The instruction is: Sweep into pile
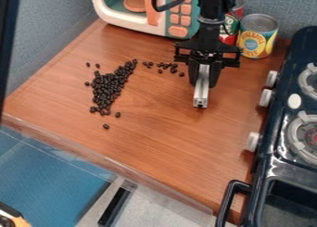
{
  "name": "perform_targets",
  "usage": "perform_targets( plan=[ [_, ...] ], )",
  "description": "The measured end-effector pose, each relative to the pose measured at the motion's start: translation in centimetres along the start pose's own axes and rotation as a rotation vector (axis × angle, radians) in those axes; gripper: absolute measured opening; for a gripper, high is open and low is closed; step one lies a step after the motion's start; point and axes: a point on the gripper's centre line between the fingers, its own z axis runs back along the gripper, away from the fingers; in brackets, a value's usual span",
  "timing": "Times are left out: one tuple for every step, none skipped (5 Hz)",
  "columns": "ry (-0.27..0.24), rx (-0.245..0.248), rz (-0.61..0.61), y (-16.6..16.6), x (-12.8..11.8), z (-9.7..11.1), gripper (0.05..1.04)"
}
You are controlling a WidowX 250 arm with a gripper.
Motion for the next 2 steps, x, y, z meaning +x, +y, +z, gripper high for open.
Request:
perform_targets(
  plan=[
    [-0.001,0.012,0.014,-0.04,0.68,-0.75,0.372],
    [-0.013,0.008,0.047,0.61,1.58,-0.81,0.372]
  ],
)
